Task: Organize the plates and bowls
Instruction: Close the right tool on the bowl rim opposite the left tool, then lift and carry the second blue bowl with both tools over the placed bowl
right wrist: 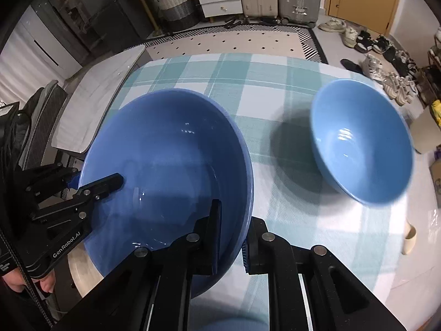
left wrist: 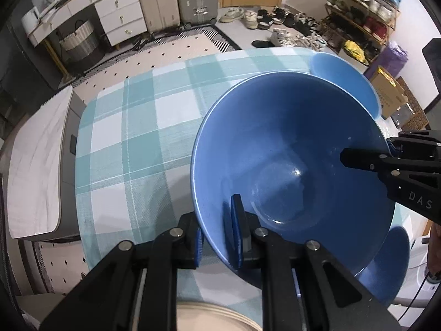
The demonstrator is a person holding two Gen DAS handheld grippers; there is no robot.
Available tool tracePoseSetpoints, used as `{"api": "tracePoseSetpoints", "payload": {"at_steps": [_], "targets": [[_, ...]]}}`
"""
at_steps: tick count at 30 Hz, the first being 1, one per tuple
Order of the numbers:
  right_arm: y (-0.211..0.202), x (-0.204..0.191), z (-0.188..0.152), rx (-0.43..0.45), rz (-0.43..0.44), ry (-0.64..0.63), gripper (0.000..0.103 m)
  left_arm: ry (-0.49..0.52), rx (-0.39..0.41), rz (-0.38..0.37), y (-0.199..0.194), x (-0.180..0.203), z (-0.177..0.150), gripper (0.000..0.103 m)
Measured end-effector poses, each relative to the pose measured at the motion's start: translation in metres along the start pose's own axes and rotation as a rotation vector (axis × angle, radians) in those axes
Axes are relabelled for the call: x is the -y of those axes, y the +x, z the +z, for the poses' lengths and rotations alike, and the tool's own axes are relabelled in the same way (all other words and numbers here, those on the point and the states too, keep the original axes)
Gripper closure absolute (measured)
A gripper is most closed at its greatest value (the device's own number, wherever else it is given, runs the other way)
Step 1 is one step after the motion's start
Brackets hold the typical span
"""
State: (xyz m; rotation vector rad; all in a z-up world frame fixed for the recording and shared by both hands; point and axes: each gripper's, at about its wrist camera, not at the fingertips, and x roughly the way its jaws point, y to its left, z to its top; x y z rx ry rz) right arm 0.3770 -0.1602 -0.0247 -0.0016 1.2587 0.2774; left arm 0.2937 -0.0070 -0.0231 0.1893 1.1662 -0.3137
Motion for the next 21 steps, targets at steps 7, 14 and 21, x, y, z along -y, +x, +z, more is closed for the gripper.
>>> {"api": "tracePoseSetpoints", "payload": {"at_steps": [7, 14, 21], "targets": [[-0.058, 0.014, -0.042, 0.057, -0.025, 0.036, 0.091, 0.033, 0.046, -0.032, -0.037, 0.036, -0.016, 0.088], [-0.095, 0.024, -0.094, 0.083, -0.053, 0.060, 0.091, 0.081, 0.060, -0.045, -0.056, 0.074, -0.043, 0.087], [-0.117, 0.038, -0.151, 0.102, -0.043, 0.108, 0.091, 0.142, 0.060, -0.052, -0.067, 0.109, -0.074, 0.086]]}}
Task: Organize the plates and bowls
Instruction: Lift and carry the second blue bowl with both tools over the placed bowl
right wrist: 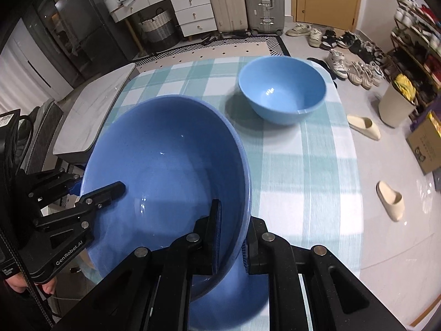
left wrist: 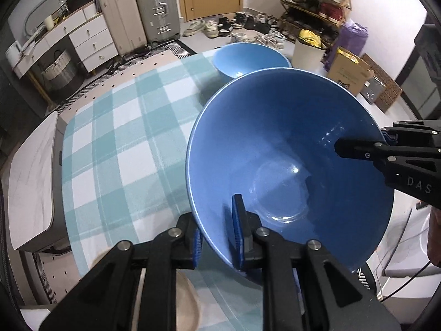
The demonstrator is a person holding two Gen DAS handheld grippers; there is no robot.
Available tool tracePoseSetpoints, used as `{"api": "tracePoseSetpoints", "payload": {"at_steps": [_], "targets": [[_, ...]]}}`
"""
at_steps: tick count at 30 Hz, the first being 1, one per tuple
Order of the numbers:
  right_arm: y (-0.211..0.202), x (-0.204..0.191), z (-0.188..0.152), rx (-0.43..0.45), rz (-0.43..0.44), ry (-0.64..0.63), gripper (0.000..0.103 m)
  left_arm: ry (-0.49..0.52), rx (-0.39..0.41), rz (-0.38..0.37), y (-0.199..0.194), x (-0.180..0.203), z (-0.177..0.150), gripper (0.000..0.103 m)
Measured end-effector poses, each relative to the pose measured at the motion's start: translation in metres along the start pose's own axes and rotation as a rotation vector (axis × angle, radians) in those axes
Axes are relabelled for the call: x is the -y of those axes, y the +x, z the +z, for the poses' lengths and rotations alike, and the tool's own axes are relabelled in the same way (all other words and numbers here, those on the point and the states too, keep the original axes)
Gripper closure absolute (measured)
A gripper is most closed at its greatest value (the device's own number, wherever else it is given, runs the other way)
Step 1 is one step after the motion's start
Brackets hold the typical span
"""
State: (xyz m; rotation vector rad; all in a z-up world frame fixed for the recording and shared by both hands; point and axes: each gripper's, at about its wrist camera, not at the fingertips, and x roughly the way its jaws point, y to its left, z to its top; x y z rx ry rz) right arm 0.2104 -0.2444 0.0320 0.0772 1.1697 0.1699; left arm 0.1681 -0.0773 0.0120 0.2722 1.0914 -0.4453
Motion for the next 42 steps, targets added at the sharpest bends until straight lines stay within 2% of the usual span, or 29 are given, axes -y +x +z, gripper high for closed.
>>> {"api": "tracePoseSetpoints", "payload": {"at_steps": [6, 9, 17, 23, 27, 32, 36, 42], "targets": [[-0.004, 0.009, -0.040, 0.003, 0.003, 0.016, 0.091, 0.027, -0.011, -0.002, 0.005, 0.022, -0.023, 0.086], [0.001, 0.013, -0.055, 0.000, -0.001, 0.025, 0.091, 0.076, -0.039, 0.045, 0.017, 0.037, -0.033, 0.085], [0.021, 0.024, -0.079, -0.026, 0.010, 0.062, 0.090, 0.134, -0.071, 0.091, 0.033, 0.058, -0.051, 0.083], [0.030, 0.024, -0.088, -0.036, -0.004, 0.043, 0.090, 0.197, -0.079, 0.151, 0.042, 0.070, -0.060, 0.078], [0.031, 0.024, -0.091, -0.024, -0.022, 0.027, 0.090, 0.255, -0.048, 0.256, 0.043, 0.078, -0.064, 0.075], [0.031, 0.024, -0.097, -0.013, -0.036, 0.018, 0.090, 0.246, -0.055, 0.255, 0.048, 0.077, -0.065, 0.073], [0.028, 0.027, -0.099, 0.004, -0.023, 0.032, 0.090, 0.270, -0.060, 0.278, 0.051, 0.083, -0.069, 0.070], [0.023, 0.036, -0.100, 0.038, 0.017, 0.075, 0.090, 0.275, -0.078, 0.272, 0.061, 0.090, -0.069, 0.065]]}}
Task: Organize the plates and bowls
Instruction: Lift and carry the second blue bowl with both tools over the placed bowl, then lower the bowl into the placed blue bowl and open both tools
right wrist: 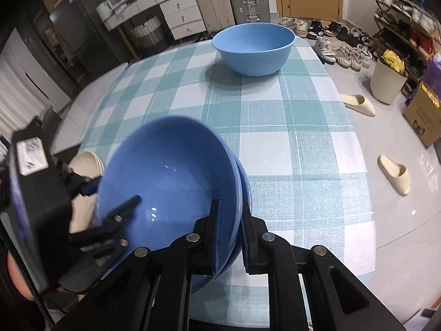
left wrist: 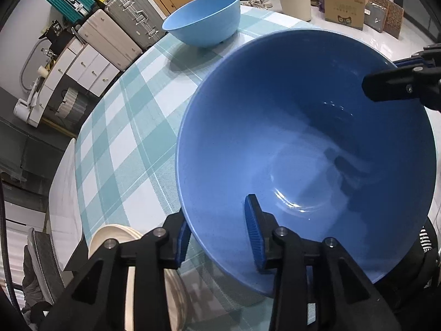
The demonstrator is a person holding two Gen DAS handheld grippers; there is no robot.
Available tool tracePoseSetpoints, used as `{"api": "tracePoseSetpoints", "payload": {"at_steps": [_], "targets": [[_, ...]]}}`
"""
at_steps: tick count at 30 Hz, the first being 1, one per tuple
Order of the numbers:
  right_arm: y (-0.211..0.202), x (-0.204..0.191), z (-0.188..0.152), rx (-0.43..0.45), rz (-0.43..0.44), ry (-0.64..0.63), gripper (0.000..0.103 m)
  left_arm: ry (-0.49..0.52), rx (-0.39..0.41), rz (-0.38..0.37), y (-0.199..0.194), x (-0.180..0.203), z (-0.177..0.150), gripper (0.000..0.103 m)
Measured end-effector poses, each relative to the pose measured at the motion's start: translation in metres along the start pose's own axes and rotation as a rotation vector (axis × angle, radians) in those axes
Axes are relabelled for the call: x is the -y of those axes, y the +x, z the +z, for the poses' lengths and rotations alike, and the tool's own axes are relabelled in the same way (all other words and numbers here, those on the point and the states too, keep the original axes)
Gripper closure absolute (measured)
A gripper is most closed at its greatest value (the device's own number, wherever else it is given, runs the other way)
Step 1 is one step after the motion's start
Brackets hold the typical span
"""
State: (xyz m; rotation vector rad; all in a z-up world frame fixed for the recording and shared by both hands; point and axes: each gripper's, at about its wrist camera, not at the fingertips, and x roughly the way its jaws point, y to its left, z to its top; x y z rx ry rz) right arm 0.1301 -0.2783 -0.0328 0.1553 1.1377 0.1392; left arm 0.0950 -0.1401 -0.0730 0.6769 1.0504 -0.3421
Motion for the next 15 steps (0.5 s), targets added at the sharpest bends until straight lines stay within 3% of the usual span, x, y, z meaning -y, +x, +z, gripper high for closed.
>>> {"api": "tracePoseSetpoints", "payload": {"at_steps": [7, 10, 15], "targets": [[-0.005, 0.009, -0.004, 0.036, 0.050, 0.045, 0.090, -0.043, 0.020, -0.007, 0.000, -0.002, 0.002, 0.065], [-0.004, 0.004, -0.004, 0.048, 0.024, 0.005, 0.090, -0.061, 0.065, 0.007, -0.007, 0.000, 0.005, 0.057], [0.000, 0.009, -0.002, 0.045, 0.031, 0.018, 0.090, -0.124, 0.098, -0.033, -0.012, -0.006, 0.003, 0.056]]}}
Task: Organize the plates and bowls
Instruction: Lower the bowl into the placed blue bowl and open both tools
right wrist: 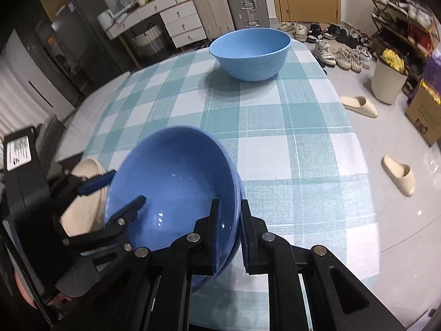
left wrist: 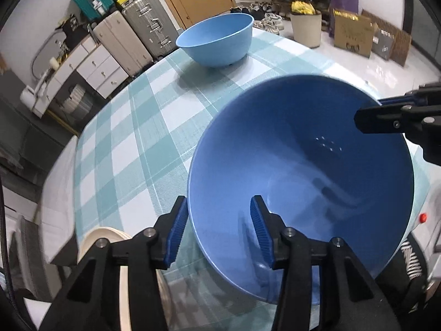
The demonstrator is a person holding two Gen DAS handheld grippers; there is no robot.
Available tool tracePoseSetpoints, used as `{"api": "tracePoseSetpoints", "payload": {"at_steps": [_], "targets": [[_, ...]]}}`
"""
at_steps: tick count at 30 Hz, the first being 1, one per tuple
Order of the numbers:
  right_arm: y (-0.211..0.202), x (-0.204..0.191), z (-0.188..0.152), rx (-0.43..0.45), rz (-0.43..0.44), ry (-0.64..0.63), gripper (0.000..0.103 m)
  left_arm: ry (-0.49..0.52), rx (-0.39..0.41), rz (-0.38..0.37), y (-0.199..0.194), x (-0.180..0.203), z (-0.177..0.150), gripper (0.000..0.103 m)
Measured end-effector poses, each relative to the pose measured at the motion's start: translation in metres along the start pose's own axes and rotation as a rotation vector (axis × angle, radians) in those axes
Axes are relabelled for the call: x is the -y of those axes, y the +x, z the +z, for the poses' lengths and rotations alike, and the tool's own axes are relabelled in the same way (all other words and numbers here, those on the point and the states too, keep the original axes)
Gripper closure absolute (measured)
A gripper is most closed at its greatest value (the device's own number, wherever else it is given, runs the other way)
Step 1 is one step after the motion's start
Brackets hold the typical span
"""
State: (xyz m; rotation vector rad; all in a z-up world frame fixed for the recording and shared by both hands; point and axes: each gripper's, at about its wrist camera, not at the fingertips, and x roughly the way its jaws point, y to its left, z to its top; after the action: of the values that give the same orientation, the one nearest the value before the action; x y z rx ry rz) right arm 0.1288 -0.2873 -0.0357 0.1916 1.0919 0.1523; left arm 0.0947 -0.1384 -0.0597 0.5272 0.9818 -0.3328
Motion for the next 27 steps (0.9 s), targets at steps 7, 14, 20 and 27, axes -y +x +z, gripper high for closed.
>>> {"api": "tracePoseSetpoints", "payload": {"at_steps": [7, 14, 20, 27], "targets": [[-0.015, 0.009, 0.007, 0.071, 0.048, 0.025, 0.090, -0.178, 0.075, -0.095, -0.018, -0.022, 0.001, 0.056], [-0.026, 0.002, 0.004, 0.128, 0.105, 0.025, 0.090, -0.321, 0.214, -0.157, -0.051, -0.034, -0.009, 0.050], [-0.034, -0.025, -0.021, 0.235, 0.092, -0.063, 0.086, -0.379, 0.263, -0.118, -0.056, -0.031, -0.026, 0.038], [-0.043, -0.044, -0.042, 0.417, 0.021, -0.173, 0.080, -0.416, 0.360, -0.003, -0.062, -0.027, -0.037, 0.012]]}}
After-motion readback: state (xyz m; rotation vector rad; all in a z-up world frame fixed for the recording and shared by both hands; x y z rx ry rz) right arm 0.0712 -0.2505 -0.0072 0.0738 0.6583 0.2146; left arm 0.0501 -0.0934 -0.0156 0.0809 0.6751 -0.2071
